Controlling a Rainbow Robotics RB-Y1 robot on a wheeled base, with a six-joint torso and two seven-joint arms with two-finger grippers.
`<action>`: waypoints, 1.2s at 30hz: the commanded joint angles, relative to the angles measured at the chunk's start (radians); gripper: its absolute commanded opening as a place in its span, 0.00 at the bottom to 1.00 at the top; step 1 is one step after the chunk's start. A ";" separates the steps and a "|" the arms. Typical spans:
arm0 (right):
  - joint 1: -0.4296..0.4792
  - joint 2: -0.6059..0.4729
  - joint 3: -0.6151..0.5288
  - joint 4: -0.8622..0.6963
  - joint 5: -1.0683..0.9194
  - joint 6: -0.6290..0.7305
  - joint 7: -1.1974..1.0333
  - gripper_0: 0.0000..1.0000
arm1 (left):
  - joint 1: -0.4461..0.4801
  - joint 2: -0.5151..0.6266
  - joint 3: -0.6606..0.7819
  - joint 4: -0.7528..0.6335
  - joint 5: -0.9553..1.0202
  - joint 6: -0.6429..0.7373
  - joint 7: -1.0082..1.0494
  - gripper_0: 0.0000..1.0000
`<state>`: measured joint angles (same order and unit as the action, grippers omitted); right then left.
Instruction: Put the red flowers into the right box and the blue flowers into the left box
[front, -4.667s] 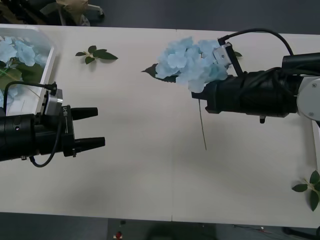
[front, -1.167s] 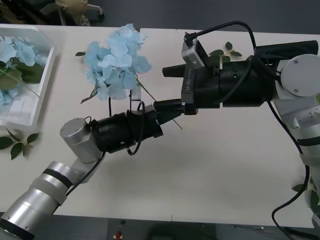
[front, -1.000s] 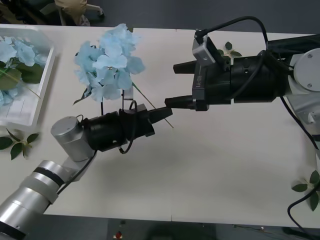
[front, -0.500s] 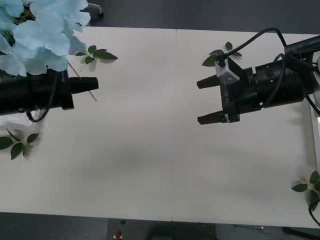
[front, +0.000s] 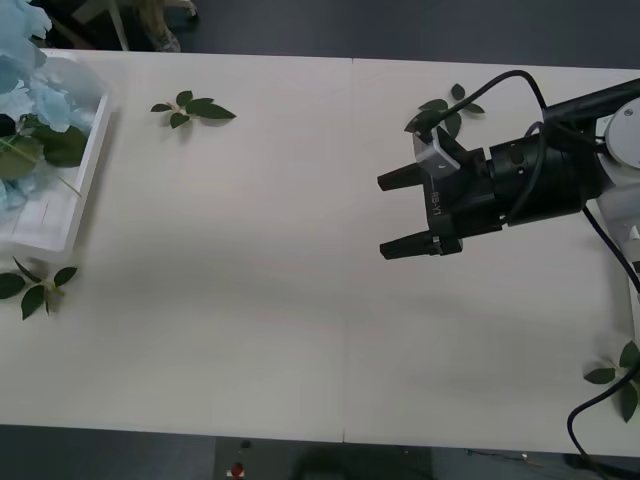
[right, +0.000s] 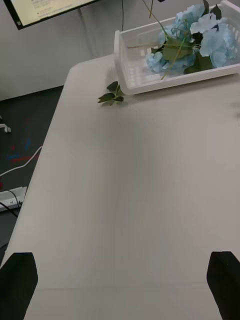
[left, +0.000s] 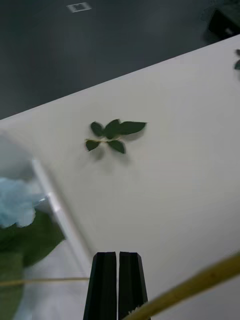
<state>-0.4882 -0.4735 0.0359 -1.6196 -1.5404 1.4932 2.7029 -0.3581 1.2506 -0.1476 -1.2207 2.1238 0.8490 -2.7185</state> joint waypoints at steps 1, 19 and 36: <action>0.014 0.042 -0.016 -0.016 0.011 0.022 0.002 1.00 | -0.016 0.041 0.002 0.093 -0.065 -0.054 0.013 0.00; 0.037 -0.011 -0.016 -0.016 -0.023 0.032 0.002 1.00 | -0.016 -0.039 0.000 0.351 -0.341 -0.301 0.013 0.00; 0.071 -0.033 -0.007 -0.016 -0.032 -0.060 0.002 1.00 | -0.013 -0.094 -0.038 0.437 -0.335 -0.349 0.013 0.23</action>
<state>-0.4179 -0.4721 0.0324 -1.6195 -1.5537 1.4391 2.7029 -0.3581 1.1310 -0.1598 -0.8008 1.7652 0.5251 -2.7185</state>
